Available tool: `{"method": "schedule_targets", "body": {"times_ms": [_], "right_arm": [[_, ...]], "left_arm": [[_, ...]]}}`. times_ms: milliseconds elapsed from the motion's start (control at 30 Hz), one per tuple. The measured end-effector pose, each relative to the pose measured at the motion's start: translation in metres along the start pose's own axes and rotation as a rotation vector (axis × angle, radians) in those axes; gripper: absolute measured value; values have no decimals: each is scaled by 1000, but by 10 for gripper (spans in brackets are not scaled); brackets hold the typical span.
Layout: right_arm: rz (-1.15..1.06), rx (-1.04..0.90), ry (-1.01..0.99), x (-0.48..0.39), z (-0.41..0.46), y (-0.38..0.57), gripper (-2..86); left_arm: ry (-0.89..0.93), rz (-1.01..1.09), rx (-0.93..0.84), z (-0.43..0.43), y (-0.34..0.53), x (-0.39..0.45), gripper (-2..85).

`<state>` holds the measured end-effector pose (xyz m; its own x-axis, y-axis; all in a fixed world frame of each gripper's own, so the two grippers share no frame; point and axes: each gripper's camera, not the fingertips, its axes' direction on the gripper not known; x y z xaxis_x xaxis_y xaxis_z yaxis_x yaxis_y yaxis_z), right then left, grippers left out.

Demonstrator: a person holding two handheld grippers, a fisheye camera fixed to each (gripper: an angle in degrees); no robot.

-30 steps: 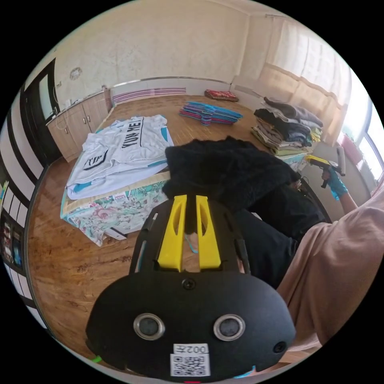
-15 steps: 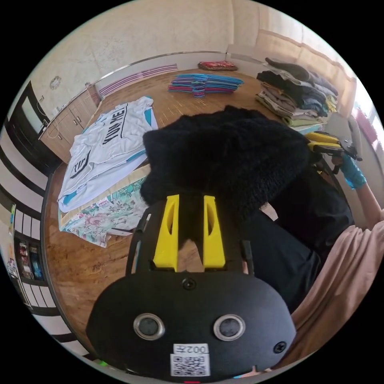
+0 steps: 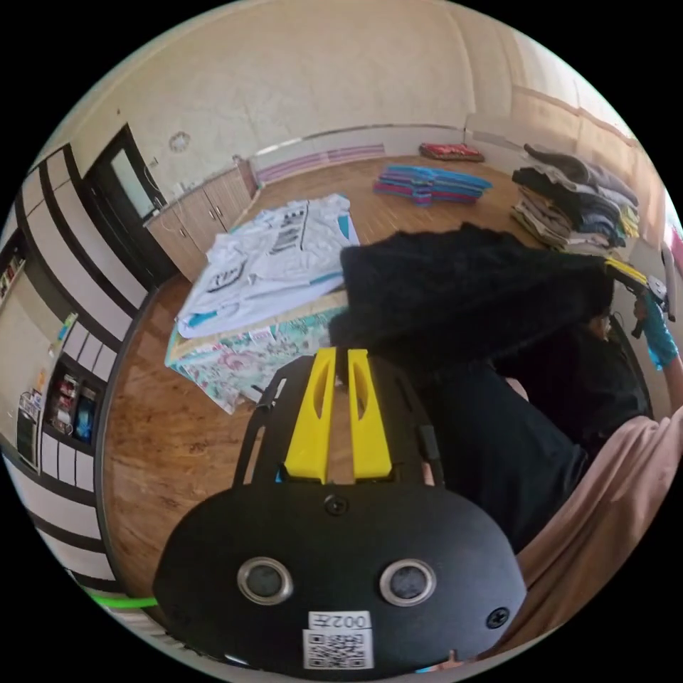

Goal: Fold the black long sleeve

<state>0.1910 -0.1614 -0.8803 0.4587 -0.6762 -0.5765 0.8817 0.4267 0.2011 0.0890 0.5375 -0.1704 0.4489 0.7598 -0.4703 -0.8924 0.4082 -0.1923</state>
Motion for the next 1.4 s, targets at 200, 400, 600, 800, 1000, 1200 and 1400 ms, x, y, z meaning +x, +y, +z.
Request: {"method": "schedule_targets", "body": {"times_ms": [200,400,600,800,1000,1200,1400], "right_arm": [[8,-101,-5,-6,20,25,11],[77,-120,-44,2,38,25,109],[170,-136,-93,17,52,30,115],[184,-163,-96,25,56,32,116],[246,-188,-165,40,63,24,55],[190,-154,-29,43,55,2,11],[151,-35,66,54,39,-42,-2]], "left_arm": [[110,-17,-115,24,18,4,-1],[142,0,-85,22,9,9,19],[85,-16,-139,29,-2,22,13],[41,-64,-158,26,-16,23,8],[7,-78,-156,22,-35,21,16],[-28,-66,-126,18,-60,18,16],[-37,-63,-90,22,-91,7,15]]}}
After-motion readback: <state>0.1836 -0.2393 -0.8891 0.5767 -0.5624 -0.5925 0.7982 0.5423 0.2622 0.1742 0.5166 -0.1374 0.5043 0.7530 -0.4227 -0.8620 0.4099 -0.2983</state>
